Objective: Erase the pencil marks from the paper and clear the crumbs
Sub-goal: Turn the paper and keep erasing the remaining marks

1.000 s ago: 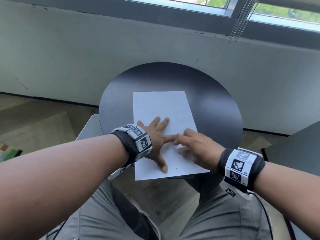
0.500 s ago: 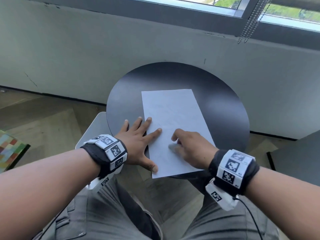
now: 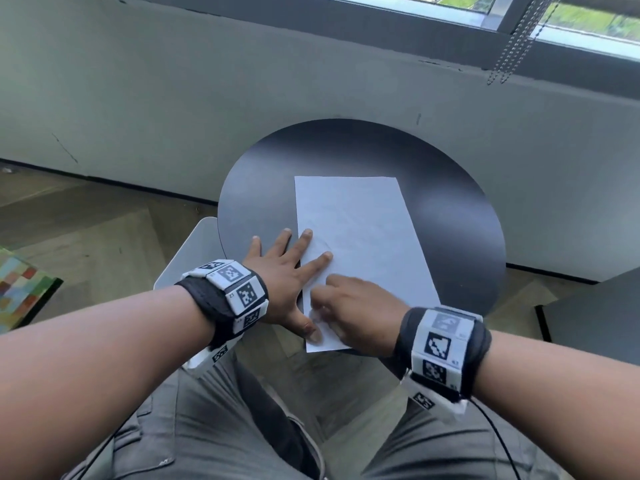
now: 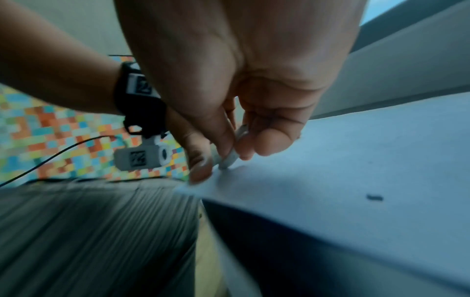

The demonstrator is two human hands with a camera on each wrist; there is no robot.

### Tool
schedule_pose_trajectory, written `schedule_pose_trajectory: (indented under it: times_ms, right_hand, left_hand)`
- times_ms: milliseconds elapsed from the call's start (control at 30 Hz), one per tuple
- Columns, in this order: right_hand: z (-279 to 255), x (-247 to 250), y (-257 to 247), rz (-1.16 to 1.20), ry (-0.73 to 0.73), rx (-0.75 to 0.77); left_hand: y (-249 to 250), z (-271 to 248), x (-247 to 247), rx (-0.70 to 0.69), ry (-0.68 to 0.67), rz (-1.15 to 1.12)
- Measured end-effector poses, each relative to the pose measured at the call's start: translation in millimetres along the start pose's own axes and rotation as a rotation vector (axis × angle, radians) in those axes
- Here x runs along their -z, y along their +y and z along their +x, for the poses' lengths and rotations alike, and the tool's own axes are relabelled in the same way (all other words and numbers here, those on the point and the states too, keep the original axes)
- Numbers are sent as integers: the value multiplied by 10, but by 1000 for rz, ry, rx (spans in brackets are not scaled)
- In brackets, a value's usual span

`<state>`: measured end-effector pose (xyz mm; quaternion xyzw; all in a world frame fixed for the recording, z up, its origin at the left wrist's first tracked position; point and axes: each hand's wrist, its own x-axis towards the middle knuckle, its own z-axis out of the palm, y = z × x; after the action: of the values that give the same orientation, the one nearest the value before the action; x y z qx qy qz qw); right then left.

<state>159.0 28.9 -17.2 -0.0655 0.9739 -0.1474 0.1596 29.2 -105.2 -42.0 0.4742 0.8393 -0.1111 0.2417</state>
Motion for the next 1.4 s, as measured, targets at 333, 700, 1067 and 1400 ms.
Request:
schedule_pose_trajectory:
  times_ms: [333, 700, 1067, 1400]
  right_hand:
    - [52, 89, 36, 5, -22, -46]
    - [-178, -95, -110, 21, -124, -120]
    - [-94, -31, 80, 109, -32, -228]
    - [2, 188, 327, 162, 3, -389]
  left_hand:
    - [0, -7, 6, 2, -5, 1]
    - [74, 7, 78, 43, -57, 32]
    - [89, -9, 96, 54, -75, 29]
    - [85, -9, 98, 54, -70, 21]
